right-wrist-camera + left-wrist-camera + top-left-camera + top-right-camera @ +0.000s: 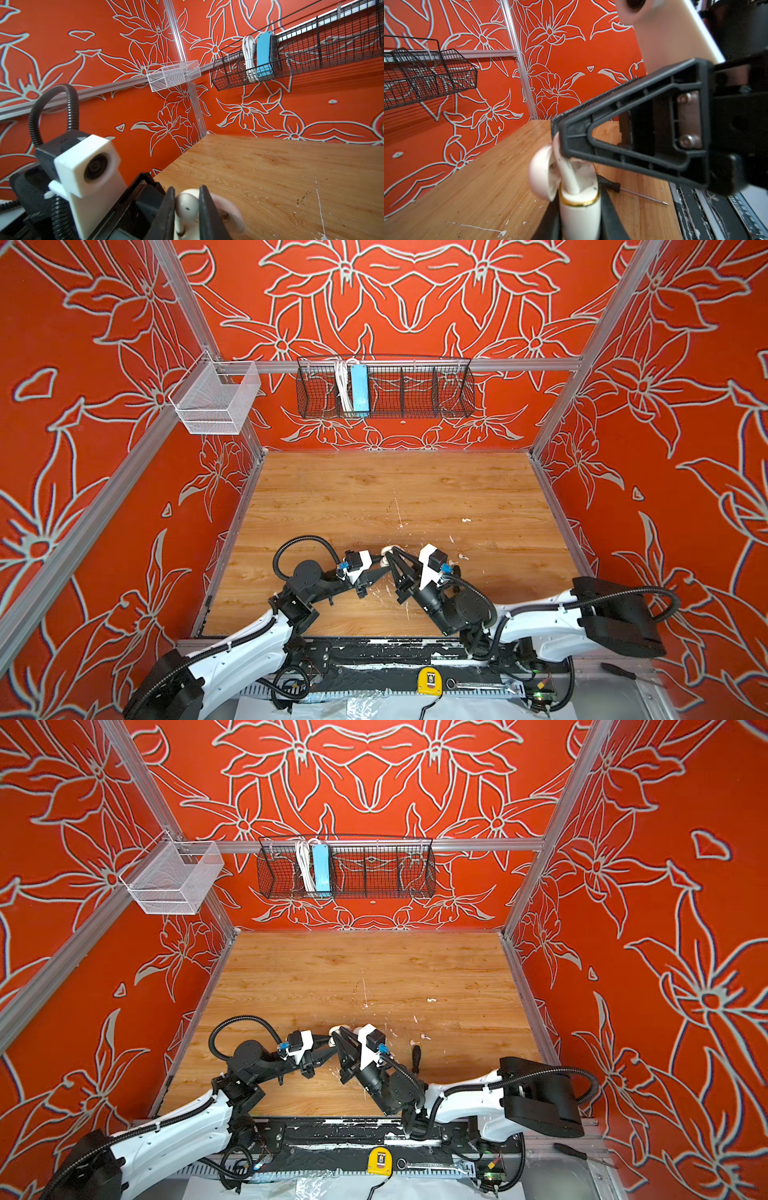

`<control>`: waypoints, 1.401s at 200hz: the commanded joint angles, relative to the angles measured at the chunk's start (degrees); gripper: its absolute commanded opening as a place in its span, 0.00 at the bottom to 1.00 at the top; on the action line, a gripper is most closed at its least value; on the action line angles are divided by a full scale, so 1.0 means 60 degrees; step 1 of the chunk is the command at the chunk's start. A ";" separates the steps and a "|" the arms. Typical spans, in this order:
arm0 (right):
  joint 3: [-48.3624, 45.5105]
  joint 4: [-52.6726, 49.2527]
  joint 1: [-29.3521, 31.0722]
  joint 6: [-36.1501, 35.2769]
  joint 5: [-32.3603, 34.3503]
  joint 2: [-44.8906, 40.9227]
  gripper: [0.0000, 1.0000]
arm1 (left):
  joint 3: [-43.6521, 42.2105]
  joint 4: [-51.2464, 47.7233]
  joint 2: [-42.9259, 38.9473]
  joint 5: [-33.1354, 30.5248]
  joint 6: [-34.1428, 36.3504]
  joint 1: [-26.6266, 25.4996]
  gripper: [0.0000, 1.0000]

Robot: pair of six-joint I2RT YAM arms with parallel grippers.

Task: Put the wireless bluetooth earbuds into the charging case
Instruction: 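Lower the earbud stem-first into the open case held by the left gripper, then open the right gripper to release the earbud into the case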

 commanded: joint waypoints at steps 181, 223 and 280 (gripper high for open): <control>-0.0063 0.0875 0.0212 0.0489 0.0251 0.0869 0.05 | 0.0036 0.0058 -0.0368 -0.0600 -0.0147 -0.0067 0.00; -0.0246 0.0725 0.0227 0.0347 0.0422 0.0456 0.28 | 0.0044 0.0058 -0.0368 -0.0594 -0.0143 -0.0068 0.00; -0.0846 0.0266 0.0227 0.0076 0.0755 -0.0897 0.39 | 0.0042 0.0043 -0.0372 -0.0590 -0.0136 -0.0067 0.00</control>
